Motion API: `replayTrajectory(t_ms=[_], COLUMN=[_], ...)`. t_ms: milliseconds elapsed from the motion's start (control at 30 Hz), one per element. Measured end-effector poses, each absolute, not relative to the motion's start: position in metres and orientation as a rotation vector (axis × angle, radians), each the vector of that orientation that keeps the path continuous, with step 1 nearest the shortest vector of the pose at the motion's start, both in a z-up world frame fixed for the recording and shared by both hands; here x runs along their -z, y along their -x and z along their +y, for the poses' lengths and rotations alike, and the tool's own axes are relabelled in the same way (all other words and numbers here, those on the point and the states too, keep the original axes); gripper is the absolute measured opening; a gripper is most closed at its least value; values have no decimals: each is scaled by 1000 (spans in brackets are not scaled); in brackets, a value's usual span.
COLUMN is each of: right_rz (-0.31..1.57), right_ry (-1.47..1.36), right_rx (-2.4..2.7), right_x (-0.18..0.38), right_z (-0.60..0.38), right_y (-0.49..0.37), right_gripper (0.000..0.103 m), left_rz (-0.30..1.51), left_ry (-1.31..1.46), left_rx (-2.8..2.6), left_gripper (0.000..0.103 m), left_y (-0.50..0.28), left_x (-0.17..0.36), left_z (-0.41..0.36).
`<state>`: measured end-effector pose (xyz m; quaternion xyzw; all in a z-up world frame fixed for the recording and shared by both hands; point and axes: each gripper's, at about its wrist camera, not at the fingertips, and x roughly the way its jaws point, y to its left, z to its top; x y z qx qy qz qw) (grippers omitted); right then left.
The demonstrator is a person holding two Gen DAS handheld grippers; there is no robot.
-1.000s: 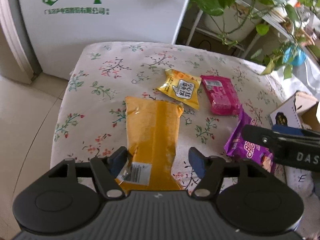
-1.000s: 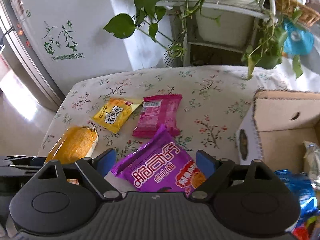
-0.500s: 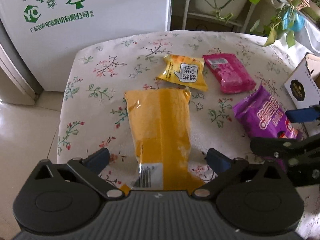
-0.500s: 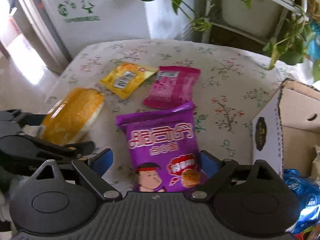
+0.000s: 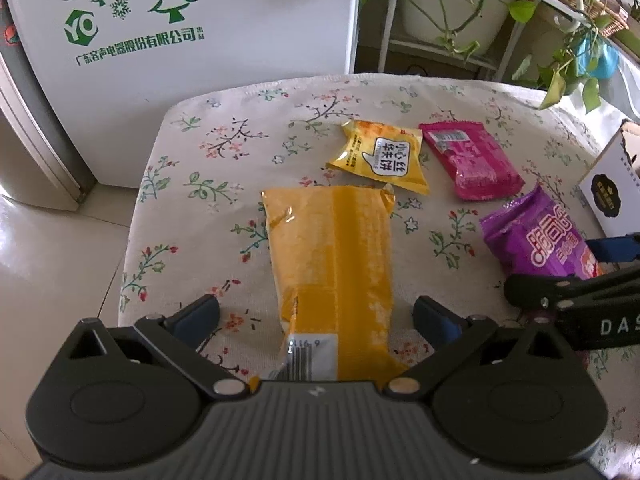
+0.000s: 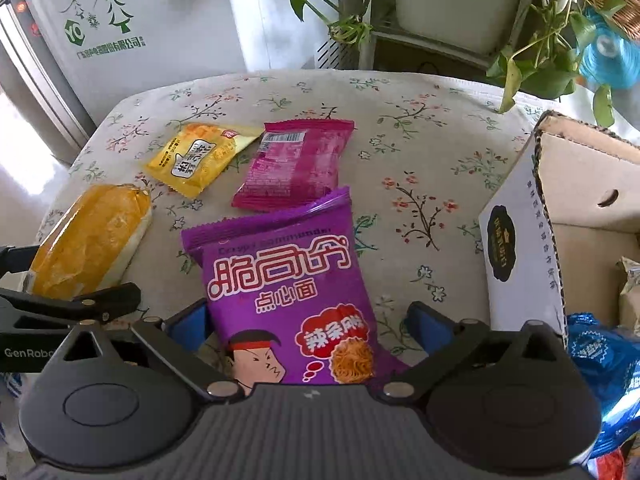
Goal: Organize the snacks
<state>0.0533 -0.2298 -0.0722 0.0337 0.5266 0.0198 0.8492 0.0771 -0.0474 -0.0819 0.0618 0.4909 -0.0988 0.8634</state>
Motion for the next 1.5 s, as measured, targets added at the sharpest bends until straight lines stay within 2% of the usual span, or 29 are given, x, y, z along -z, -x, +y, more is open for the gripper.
replayTrajectory(t_ms=[567, 667, 733, 800, 833, 867, 900, 1100, 1500], right_rz=[1114, 1111, 1103, 1092, 1091, 1091, 1088, 1043, 916], right_ry=[-72, -61, -26, -10, -11, -17, -24, -44, -62], right_rx=[-10, -10, -11, -20, -28, -35, -42, -46, -60], right_x=[72, 72, 71, 68, 67, 65, 64, 46, -14], right_z=[-229, -227, -223, -220, -219, -219, -218, -222, -231], right_y=[-54, -53, -52, -51, -51, -51, -50, -43, -11], right_gripper=[103, 99, 93, 80, 77, 76, 75, 74, 74], left_rz=[1030, 1030, 1020, 1021, 1018, 1013, 1014, 1044, 946], left_ry=[-134, -146, -159, -157, -166, -169, -166, -100, -81], left_rx=[193, 203, 243, 256, 254, 260, 268, 255, 245], left_gripper=[102, 95, 81, 68, 65, 55, 52, 50, 50], left_y=[-79, -78, -76, -75, -74, -74, -74, -77, -65], left_x=[80, 78, 75, 72, 71, 70, 69, 63, 30], left_z=[-49, -51, -55, -59, -61, -62, -63, -58, -62])
